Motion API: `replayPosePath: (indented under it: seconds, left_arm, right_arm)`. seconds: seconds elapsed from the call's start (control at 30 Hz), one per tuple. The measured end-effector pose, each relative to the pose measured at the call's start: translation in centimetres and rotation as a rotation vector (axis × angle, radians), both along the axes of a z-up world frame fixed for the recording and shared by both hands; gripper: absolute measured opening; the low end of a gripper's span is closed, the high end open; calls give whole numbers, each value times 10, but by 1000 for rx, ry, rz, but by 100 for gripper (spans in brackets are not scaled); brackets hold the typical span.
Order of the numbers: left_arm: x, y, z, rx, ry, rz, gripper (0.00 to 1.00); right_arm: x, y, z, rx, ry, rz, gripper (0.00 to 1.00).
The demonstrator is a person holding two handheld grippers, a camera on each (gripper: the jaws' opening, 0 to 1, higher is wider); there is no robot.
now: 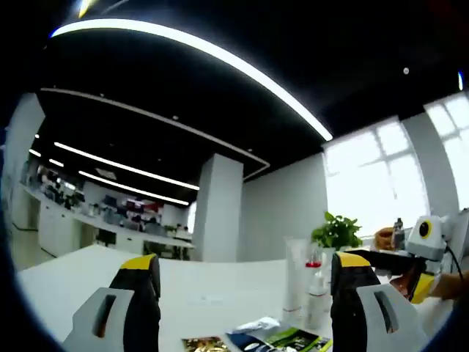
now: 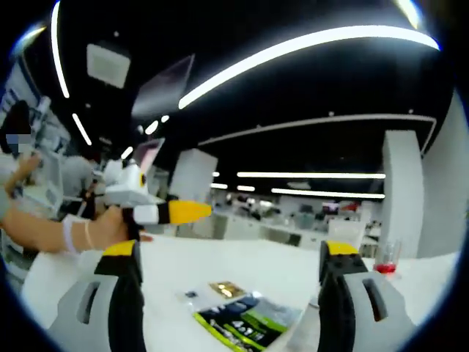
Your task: Arrange the skincare products in the storage area until every visible bottle or jar stands upright without overlapping.
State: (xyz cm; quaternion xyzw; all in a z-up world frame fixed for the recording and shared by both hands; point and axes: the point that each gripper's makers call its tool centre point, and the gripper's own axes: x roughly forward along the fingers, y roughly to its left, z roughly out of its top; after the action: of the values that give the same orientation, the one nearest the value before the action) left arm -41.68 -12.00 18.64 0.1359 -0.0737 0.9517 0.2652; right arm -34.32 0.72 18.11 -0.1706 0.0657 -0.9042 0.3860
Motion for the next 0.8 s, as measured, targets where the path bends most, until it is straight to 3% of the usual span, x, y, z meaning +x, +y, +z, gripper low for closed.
replayPosePath:
  seconds: [0.03,0.07,0.17,0.33,0.4,0.5,0.57,0.63,0.7,0.8]
  left_arm:
    - [3,1,3,-24,21,13,100]
    - [5,2,7,-38,43,28,100]
    - [10,0,13,-84,55,91,100]
    - [17,-10,25,-165,58,187,100]
    - [29,-6,34,-141,44,138,100]
    - [49,2,50,-59,38,34,100]
    - [64,1,58,-1,18,10,100]
    - [75,2,59,8,-12,1,99]
    - [82,1,53,-8,-57,8,99]
    - [97,2,41,-104,-93,22,98]
  right_arm:
    - [1,2,3,-22,-9,-3,99]
    - [-1,6,-2,-34,-78,-21,97]
    - [4,13,-2,-128,-149,-1,99]
    - [24,26,-14,-82,-210,11,100]
    - [34,34,-19,-37,-246,17,100]
    - [44,48,-15,-42,-263,11,100]
    - [53,59,-11,-58,-270,6,100]
    - [61,65,-9,-53,-265,6,100]
    - [69,68,-10,-44,-258,0,100]
    - [84,69,-12,5,-229,-19,100]
